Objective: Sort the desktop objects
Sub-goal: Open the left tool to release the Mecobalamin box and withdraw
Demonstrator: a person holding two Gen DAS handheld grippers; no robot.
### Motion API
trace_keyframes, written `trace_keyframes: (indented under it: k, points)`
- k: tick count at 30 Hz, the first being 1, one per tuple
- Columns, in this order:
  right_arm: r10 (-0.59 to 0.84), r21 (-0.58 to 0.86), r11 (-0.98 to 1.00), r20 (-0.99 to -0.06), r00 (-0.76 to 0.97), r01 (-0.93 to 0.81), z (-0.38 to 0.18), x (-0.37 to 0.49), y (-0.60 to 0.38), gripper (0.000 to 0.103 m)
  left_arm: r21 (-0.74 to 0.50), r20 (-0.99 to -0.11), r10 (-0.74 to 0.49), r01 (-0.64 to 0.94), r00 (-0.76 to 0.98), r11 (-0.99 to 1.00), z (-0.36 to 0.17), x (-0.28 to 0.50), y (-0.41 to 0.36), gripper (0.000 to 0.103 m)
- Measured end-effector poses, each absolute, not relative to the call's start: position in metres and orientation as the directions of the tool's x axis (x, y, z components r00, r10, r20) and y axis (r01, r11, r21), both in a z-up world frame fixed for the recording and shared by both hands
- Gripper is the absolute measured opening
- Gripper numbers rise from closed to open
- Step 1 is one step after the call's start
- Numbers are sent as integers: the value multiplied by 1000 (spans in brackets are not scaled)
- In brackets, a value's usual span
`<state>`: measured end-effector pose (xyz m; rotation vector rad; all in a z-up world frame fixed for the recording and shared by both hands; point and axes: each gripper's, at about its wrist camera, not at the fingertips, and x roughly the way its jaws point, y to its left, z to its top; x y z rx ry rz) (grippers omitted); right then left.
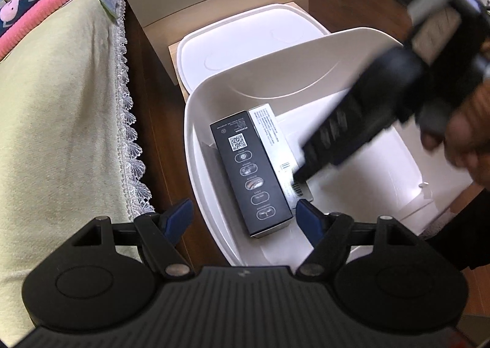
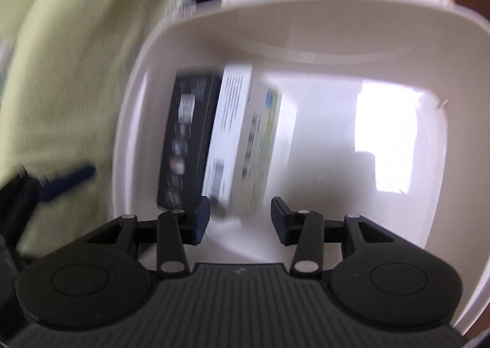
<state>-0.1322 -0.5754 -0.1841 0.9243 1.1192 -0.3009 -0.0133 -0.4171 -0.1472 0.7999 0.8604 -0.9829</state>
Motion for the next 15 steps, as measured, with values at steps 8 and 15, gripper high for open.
trace_keyframes:
  k: [8,15]
  points:
    - [155,602,292,-797,584,743,-204,-164,-616,43,173,-883,-364,926,296,335,-147,-15,-418,75]
    - [98,542,249,-838,536,802,-213,-168,-618,51,174,-881,-369,928,296,329,-147,-18,-418,75]
